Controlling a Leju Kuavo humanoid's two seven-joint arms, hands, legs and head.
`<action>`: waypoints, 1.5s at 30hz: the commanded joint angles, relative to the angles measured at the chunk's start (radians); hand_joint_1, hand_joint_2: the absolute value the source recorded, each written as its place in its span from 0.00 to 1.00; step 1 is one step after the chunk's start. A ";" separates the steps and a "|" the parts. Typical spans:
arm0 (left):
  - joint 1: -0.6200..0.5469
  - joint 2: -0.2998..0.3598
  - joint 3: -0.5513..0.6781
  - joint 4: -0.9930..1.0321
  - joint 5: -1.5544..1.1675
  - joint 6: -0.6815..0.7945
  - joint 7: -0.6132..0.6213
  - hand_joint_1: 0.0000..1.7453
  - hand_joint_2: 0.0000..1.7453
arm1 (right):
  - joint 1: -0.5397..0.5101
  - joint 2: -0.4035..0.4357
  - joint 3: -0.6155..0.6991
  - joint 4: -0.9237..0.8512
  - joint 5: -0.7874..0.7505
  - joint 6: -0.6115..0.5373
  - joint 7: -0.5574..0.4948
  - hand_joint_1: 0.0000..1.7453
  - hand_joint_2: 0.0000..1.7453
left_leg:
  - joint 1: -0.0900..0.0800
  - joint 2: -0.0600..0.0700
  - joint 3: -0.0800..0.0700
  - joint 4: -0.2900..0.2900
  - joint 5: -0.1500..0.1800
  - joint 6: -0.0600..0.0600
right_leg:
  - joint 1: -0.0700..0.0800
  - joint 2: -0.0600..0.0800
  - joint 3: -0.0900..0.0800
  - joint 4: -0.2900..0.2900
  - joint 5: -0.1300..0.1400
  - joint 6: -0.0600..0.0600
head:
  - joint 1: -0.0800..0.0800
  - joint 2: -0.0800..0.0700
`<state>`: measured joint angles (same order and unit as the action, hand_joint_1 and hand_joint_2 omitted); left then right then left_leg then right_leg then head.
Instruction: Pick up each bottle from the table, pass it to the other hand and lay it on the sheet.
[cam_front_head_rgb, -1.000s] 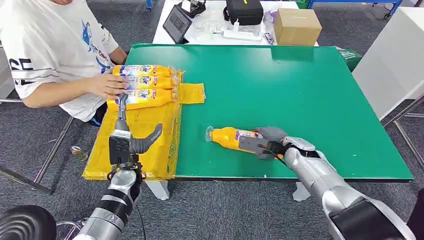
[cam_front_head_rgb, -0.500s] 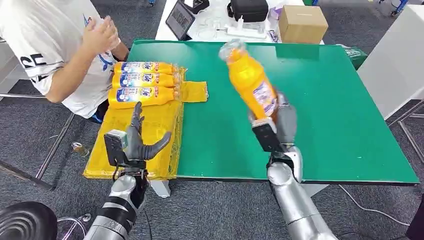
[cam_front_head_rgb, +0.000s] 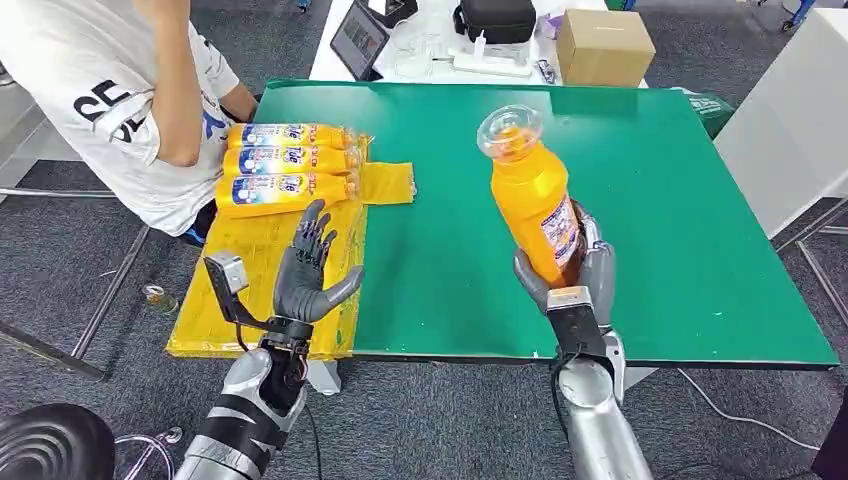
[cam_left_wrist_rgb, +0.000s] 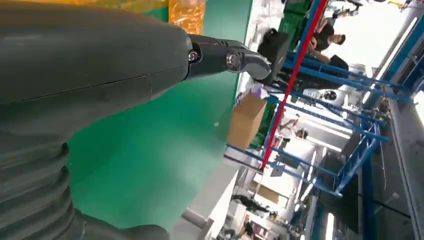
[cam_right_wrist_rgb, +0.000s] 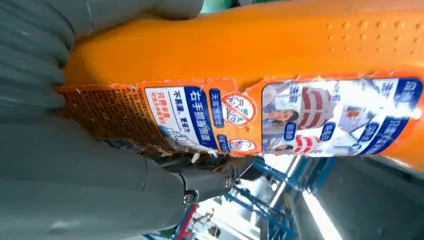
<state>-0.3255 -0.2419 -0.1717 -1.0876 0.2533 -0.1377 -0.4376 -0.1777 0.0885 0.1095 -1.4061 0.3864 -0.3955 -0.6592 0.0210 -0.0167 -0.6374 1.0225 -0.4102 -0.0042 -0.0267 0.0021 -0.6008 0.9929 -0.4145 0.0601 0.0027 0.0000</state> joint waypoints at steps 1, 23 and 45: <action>0.002 0.035 -0.131 -0.038 0.040 -0.060 0.022 0.00 1.00 | 0.011 0.041 0.090 0.261 0.040 0.125 -0.039 1.00 1.00 | 0.001 0.004 0.008 -0.002 -0.003 0.002 | 0.002 0.001 0.008 -0.004 -0.001 -0.004 | 0.000 0.000; 0.043 0.025 -0.333 0.028 0.026 -0.105 0.054 0.00 1.00 | -0.121 0.104 0.312 0.520 0.112 0.083 -0.011 1.00 1.00 | 0.000 0.006 0.004 -0.001 -0.003 0.002 | 0.001 0.004 0.003 -0.002 0.000 -0.003 | 0.000 0.000; 0.016 0.017 -0.338 0.102 0.036 -0.068 0.065 0.00 1.00 | -0.116 0.101 0.335 0.513 0.087 0.082 -0.014 1.00 1.00 | 0.000 0.003 0.000 -0.001 -0.001 0.001 | 0.000 0.002 0.000 -0.001 0.000 -0.002 | 0.000 0.000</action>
<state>-0.2871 -0.2403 -0.4475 -1.0849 0.2987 -0.2109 -0.3819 -0.2214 0.1854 0.3922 -0.9480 0.4780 -0.3143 -0.6702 0.0210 -0.0173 -0.6400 1.0224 -0.4103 -0.0042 -0.0268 0.0019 -0.6027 0.9929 -0.4146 0.0602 0.0027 0.0000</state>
